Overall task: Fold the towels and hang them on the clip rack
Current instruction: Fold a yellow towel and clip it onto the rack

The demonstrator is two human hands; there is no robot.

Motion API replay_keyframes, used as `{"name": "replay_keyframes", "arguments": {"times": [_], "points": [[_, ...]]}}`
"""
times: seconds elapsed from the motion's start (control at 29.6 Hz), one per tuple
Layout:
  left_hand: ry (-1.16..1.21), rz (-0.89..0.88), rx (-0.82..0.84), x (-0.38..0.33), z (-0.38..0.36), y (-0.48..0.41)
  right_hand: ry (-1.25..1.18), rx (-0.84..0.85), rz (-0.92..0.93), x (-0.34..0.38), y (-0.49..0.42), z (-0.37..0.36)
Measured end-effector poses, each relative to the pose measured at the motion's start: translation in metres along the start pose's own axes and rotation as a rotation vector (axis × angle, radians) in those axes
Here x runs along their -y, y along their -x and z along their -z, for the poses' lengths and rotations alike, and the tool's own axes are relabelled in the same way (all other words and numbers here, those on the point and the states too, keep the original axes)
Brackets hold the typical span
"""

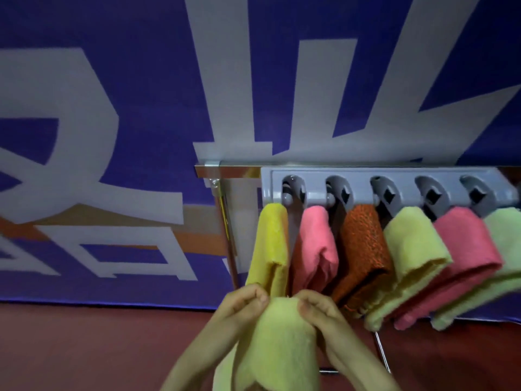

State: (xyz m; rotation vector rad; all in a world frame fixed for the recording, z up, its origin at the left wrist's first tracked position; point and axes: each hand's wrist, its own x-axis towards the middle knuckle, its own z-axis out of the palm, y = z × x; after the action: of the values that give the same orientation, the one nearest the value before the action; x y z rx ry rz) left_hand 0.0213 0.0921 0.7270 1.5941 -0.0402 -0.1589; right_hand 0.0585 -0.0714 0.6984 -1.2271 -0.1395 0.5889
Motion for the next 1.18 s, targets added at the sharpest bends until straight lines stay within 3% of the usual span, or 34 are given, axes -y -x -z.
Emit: {"name": "replay_keyframes", "arguments": {"times": [0.14,0.44,0.71,0.91,0.98,1.18], "points": [[0.035,0.002,-0.050,-0.026,0.014,-0.018,-0.092,-0.070,0.006,0.031,-0.010,-0.022],[0.057,0.013,0.041,-0.040,0.018,-0.036,-0.208,-0.287,-0.036,0.057,-0.017,-0.035],[0.121,0.024,-0.034,-0.046,0.011,-0.052,-0.272,-0.300,-0.044,0.075,-0.033,-0.036],[0.138,0.099,-0.124,-0.042,0.016,-0.065,-0.131,-0.402,-0.091,0.079,-0.048,-0.035],[0.143,0.113,-0.123,-0.039,0.016,-0.062,-0.148,-0.354,-0.125,0.075,-0.051,-0.036],[0.169,0.025,-0.161,-0.056,0.023,-0.070,-0.201,-0.342,0.021,0.087,-0.060,-0.056]]}}
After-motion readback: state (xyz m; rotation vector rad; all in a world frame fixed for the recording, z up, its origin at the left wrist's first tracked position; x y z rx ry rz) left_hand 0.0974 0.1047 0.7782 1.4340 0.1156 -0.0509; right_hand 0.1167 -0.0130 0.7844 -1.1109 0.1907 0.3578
